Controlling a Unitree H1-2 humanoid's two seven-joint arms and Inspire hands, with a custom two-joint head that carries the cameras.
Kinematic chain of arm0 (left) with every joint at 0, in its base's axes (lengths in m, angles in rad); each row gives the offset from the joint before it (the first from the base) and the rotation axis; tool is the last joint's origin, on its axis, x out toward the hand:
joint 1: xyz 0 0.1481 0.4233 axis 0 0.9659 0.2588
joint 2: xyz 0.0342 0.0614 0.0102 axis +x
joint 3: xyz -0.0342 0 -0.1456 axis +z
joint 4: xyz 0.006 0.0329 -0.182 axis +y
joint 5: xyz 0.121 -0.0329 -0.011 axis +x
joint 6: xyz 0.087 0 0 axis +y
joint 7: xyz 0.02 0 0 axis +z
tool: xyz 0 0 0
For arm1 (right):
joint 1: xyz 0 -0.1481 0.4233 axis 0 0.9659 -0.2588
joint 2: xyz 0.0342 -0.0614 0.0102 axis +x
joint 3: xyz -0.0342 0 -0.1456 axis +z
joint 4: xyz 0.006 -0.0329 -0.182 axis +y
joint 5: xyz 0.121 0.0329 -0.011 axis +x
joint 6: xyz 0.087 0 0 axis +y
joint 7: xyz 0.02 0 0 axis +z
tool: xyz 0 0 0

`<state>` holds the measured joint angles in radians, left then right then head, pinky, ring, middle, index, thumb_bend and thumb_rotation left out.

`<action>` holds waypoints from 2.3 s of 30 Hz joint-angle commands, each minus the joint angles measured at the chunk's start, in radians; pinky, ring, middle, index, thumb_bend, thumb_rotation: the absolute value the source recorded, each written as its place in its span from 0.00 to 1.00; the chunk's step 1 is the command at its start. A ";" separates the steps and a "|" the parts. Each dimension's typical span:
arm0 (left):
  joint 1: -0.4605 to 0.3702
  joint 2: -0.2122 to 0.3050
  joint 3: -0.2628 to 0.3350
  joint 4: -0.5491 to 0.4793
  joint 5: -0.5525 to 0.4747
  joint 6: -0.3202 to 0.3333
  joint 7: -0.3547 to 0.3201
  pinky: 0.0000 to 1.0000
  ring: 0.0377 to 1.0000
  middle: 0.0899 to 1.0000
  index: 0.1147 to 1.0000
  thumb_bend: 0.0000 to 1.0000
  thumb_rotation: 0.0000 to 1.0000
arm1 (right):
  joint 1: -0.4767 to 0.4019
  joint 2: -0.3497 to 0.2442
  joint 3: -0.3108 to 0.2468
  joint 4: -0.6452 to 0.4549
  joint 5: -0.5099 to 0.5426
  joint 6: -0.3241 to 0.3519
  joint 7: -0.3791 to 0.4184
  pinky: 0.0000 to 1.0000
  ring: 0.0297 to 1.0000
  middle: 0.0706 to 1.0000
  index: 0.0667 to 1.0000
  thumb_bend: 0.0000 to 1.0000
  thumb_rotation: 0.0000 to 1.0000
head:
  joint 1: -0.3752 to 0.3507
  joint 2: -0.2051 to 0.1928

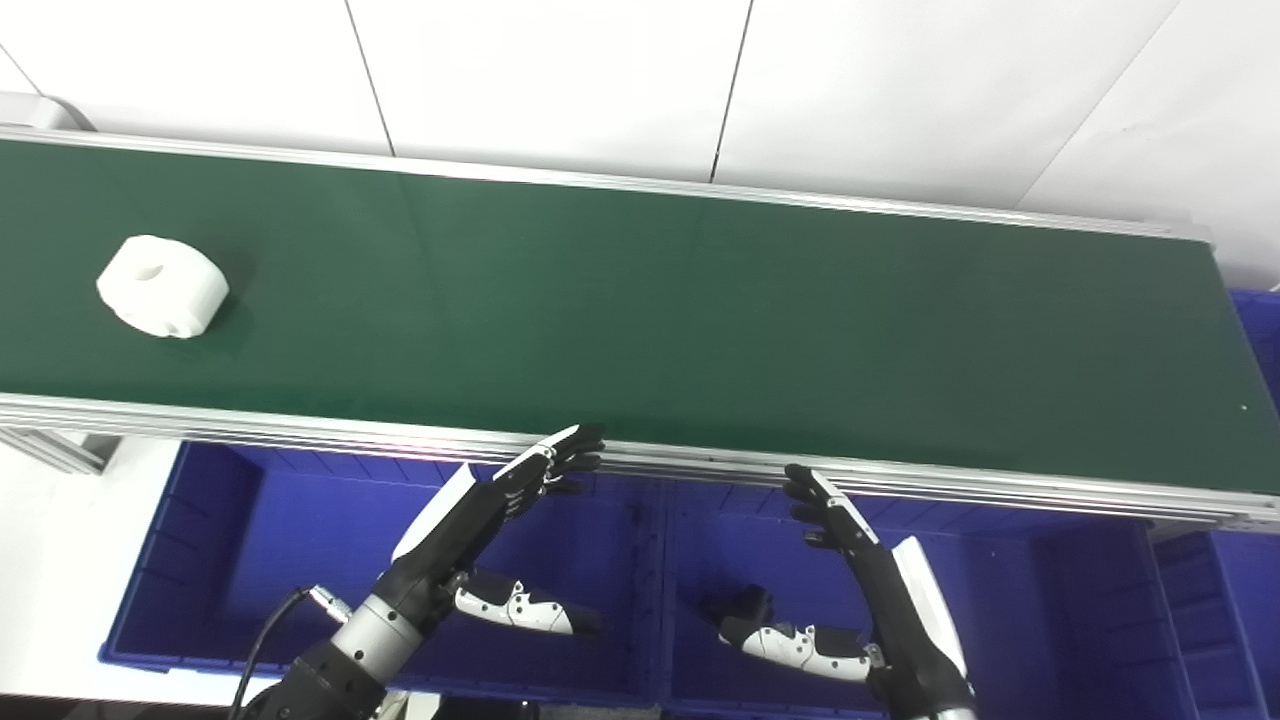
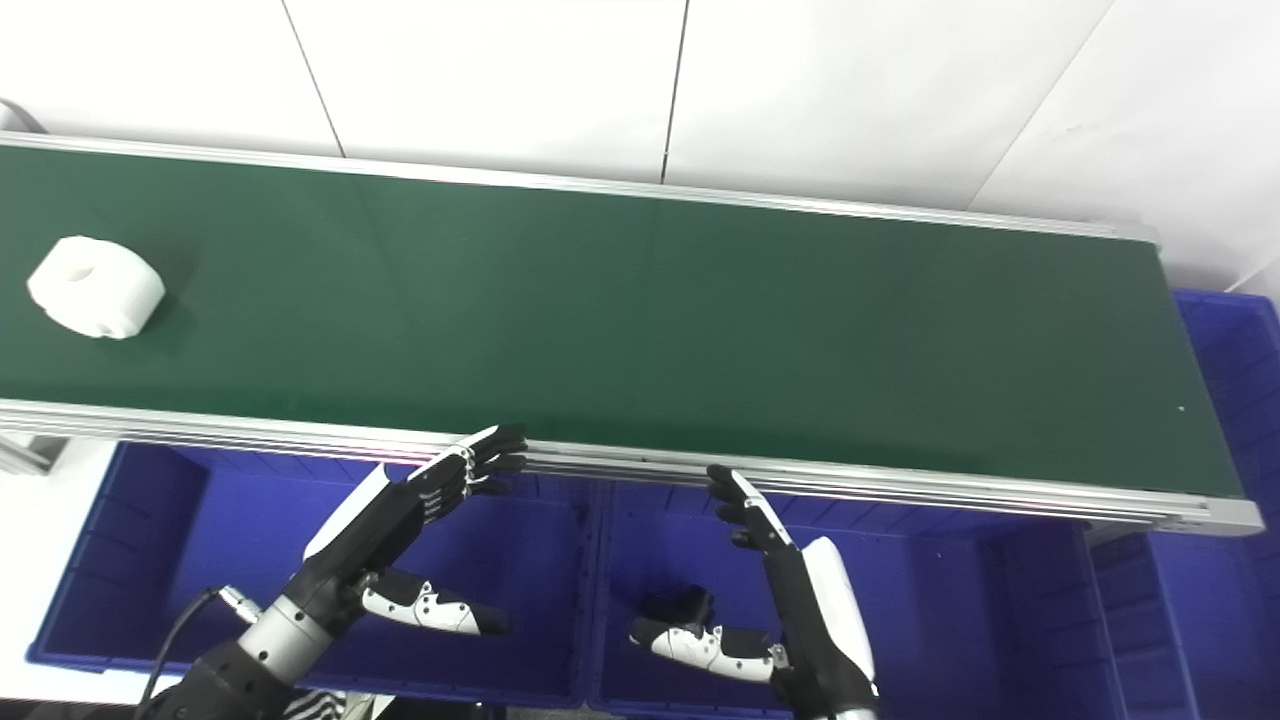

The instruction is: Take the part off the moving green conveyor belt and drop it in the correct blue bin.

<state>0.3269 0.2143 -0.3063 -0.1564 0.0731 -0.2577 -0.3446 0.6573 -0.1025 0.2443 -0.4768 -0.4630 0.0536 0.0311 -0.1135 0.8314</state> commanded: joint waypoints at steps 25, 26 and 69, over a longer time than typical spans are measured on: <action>-0.009 -0.066 -0.051 0.103 0.113 -0.175 0.076 0.76 0.82 0.86 0.86 0.82 0.17 | 0.018 -0.056 -0.043 0.068 0.027 -0.117 -0.046 0.79 0.85 0.87 0.90 0.85 0.11 | 0.239 -0.191; -0.009 -0.065 -0.052 0.105 0.108 -0.185 0.077 0.76 0.82 0.86 0.86 0.82 0.17 | 0.018 -0.055 -0.043 0.072 0.027 -0.122 -0.049 0.78 0.85 0.87 0.89 0.85 0.11 | 0.235 -0.194; -0.580 0.251 0.203 0.183 0.065 -0.063 -0.022 0.84 0.89 0.92 0.92 0.73 0.21 | -0.039 0.004 0.011 0.107 0.005 -0.161 -0.073 0.78 0.83 0.85 0.88 0.86 0.15 | -0.001 -0.111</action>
<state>-0.2111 0.4440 -0.1100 0.0397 0.1322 -0.2983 -0.3719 0.6154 -0.1022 0.2523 -0.3552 -0.4670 -0.0571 -0.0317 -0.1151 0.7194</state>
